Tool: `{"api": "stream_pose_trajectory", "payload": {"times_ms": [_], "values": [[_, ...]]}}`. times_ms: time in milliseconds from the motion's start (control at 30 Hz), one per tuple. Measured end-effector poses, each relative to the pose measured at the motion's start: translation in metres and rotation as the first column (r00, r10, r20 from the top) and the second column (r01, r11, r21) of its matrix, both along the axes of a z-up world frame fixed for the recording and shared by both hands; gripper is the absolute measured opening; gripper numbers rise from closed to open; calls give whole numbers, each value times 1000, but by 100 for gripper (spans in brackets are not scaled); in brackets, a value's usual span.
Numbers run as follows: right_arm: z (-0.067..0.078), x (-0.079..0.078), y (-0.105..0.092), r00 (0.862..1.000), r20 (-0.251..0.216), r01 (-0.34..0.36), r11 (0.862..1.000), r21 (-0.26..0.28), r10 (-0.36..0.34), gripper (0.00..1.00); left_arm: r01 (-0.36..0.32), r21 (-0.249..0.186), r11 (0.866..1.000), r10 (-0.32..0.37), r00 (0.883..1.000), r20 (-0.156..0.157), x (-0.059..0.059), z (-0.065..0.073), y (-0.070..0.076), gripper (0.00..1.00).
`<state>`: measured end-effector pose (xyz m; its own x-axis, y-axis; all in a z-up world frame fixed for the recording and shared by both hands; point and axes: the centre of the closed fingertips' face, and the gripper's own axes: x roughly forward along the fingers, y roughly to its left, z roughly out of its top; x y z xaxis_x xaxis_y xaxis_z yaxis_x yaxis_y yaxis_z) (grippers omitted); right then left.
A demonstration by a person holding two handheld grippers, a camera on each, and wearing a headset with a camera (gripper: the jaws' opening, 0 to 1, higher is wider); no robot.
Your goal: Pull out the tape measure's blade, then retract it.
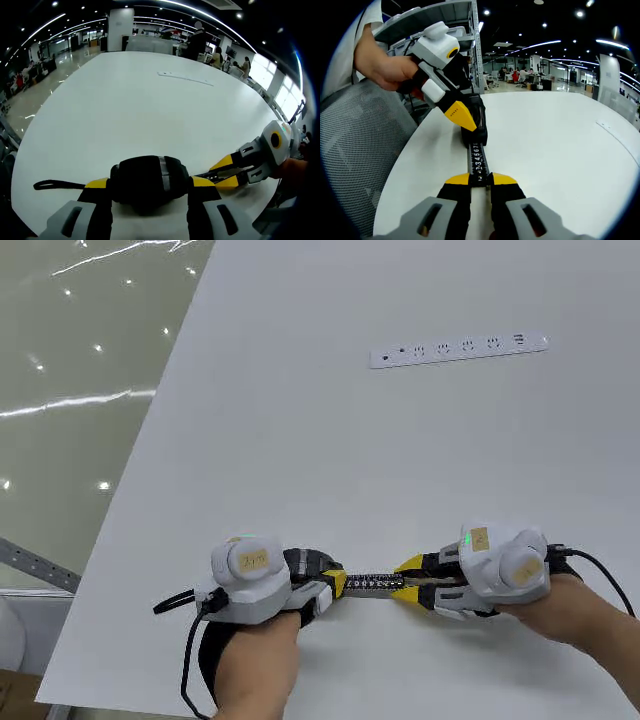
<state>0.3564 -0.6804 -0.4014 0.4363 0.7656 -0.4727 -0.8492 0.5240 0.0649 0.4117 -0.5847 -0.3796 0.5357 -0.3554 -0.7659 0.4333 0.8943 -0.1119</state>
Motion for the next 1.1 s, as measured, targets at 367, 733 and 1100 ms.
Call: {"api": "stream_pose_trajectory", "payload": {"times_ms": [367, 733, 1100], "values": [[-2, 8, 17, 1000, 20, -9, 1000, 4, 9, 13, -2, 7, 1000, 3, 1000, -6, 0, 0, 0, 57], [-2, 15, 28, 1000, 6, -11, 1000, 24, 11, 12, -10, -5, 1000, 10, 1000, -20, 0, -1, 0, 57], [0, 16, 31, 1000, 1, -18, 1000, 8, 18, 12, -13, -12, 1000, 13, 1000, -21, 0, -1, 0, 57]]}}
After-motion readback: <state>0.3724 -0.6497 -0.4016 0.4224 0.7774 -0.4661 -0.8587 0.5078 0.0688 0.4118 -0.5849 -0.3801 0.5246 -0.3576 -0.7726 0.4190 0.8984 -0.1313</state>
